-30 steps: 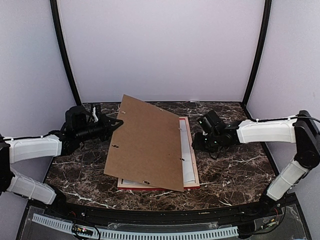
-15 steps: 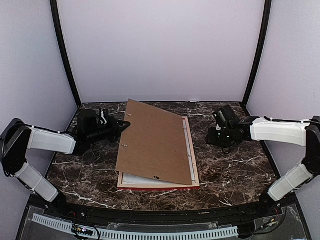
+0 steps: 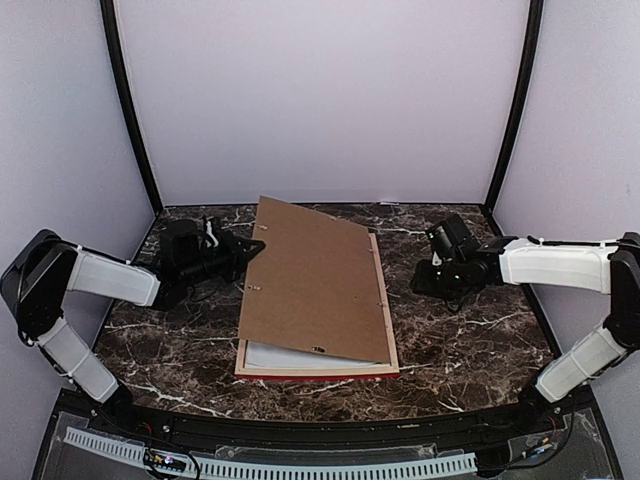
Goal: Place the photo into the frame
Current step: Place the backboard on the frame body.
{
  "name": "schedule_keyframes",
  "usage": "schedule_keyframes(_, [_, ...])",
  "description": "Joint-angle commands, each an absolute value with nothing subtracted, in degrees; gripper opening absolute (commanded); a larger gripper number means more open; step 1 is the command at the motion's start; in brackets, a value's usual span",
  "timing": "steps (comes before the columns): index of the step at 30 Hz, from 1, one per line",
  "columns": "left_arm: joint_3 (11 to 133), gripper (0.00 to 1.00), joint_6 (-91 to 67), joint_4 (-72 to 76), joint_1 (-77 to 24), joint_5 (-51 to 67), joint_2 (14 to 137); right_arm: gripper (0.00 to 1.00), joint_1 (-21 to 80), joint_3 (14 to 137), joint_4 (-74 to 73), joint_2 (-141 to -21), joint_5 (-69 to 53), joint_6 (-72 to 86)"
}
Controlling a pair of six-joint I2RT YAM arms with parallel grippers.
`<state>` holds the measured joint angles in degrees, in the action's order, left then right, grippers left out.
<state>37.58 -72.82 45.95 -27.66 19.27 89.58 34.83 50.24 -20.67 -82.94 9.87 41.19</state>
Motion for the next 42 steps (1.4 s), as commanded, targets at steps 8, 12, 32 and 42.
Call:
schedule_keyframes(8, [40.3, 0.0, -74.7, 53.5, -28.1, 20.6, 91.6, 0.47, 34.5, 48.7, -18.7, -83.0, 9.7, 40.9])
schedule_keyframes(12, [40.3, 0.0, -75.1, 54.3, -28.1, 21.0, 92.9, 0.47, 34.5, 48.2, -18.2, -83.2, 9.4, 41.0])
schedule_keyframes(32, [40.6, 0.0, -75.3, 56.5, -28.1, 21.9, 96.9, 0.47, 34.5, 47.1, -16.7, -84.4, 8.3, 41.4])
schedule_keyframes(42, [40.9, 0.0, -73.5, 55.5, -28.1, 22.6, 97.9, 0.47, 34.5, 46.8, -16.4, -84.5, 7.9, 41.2])
